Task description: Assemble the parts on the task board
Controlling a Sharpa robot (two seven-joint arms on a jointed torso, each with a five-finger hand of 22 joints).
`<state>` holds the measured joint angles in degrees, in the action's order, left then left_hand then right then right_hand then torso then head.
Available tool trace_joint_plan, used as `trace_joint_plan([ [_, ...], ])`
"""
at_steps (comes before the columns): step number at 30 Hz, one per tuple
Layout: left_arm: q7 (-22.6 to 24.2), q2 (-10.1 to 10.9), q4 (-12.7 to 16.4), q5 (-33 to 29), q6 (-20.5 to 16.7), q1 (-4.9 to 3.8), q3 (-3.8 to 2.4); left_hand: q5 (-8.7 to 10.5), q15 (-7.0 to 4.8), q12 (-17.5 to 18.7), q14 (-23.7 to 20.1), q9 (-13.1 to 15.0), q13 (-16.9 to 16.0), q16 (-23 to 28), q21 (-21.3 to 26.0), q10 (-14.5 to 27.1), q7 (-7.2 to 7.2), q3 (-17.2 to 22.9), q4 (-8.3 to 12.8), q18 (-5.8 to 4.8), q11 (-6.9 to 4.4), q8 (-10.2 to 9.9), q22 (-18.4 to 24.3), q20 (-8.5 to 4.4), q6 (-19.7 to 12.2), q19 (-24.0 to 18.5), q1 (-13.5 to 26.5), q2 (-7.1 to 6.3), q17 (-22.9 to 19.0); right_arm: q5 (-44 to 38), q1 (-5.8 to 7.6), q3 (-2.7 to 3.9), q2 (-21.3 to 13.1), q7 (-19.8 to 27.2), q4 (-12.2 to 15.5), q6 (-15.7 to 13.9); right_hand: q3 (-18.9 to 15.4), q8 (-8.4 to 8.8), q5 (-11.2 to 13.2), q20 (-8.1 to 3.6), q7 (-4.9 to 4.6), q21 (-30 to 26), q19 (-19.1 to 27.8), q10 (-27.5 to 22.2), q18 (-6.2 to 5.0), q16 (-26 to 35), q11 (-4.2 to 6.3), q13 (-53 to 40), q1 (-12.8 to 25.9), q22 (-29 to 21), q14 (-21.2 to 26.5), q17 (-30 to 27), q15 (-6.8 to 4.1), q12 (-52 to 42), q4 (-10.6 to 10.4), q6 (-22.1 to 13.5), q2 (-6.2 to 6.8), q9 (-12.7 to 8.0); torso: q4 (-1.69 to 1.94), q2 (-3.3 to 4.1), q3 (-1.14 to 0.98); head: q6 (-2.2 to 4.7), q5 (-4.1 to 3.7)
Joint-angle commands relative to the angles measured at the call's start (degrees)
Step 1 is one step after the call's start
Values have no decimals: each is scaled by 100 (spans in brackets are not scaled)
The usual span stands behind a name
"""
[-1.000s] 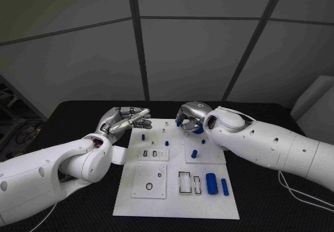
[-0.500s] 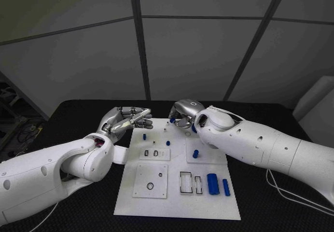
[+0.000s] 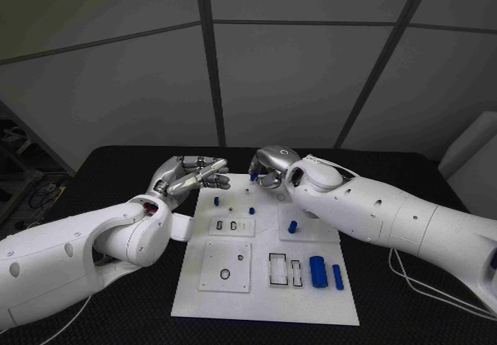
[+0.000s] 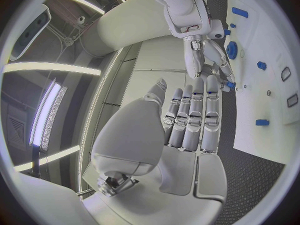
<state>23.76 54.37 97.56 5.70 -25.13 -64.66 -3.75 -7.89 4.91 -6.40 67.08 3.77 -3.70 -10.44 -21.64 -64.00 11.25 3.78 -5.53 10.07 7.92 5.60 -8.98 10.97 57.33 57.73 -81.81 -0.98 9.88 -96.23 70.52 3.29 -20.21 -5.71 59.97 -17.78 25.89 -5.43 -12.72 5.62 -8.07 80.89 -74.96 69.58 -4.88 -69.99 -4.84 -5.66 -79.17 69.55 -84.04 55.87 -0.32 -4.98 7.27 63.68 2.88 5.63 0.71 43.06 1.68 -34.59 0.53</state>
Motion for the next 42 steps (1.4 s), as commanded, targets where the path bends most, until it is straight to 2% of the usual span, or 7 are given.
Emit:
trace_joint_plan([
  [1,26,-7,8,42,70,-15,-6,17,28,39,22,-8,-4,33,9,-11,42,-15,28,34,32,-22,8,14,14,32,36,-24,7,1,13,1,46,9,-63,128,20,25,-27,31,-32,33,-10,63,53,-28,45,-10,35,1,-80,5,2,-19,-9,8,43,5,-6,2,0,-15,11],
  [22,25,-29,2,42,78,-40,-6,19,30,58,26,-8,-5,50,15,-7,48,-8,39,34,36,-38,12,15,14,35,32,-19,18,3,13,-1,261,68,-382,321,52,77,-7,50,-46,17,45,-5,41,-22,26,0,96,-42,-60,-34,21,44,-38,-56,69,5,-2,5,-1,-41,21],
  [34,15,-35,-6,42,90,-53,-6,19,31,64,27,-8,-5,56,17,-5,50,-6,43,34,38,-43,13,16,13,36,32,-20,22,28,13,-3,338,105,-493,411,173,183,39,166,-148,-194,432,-654,-55,135,-139,160,215,-488,44,-340,153,152,-86,-373,212,-27,1,9,1,-50,26],
  [39,10,-36,-9,42,92,-59,-6,22,34,76,27,-9,-5,67,21,0,57,-7,47,33,43,-54,16,18,8,36,34,-23,28,37,13,-3,350,125,-506,459,158,194,79,233,-195,-438,810,-1100,-155,417,-211,198,241,-952,213,-781,229,138,-87,-714,313,-90,-3,6,1,-51,28],
  [42,7,-35,-8,42,96,-61,-6,23,36,84,27,-9,-5,74,23,6,60,-7,51,32,46,-61,17,19,4,36,35,-25,31,39,13,-3,342,118,-496,445,90,193,83,261,-127,-553,957,-1283,-191,515,-241,195,234,-1144,280,-941,243,106,-88,-950,344,-137,-3,9,2,-49,28],
])
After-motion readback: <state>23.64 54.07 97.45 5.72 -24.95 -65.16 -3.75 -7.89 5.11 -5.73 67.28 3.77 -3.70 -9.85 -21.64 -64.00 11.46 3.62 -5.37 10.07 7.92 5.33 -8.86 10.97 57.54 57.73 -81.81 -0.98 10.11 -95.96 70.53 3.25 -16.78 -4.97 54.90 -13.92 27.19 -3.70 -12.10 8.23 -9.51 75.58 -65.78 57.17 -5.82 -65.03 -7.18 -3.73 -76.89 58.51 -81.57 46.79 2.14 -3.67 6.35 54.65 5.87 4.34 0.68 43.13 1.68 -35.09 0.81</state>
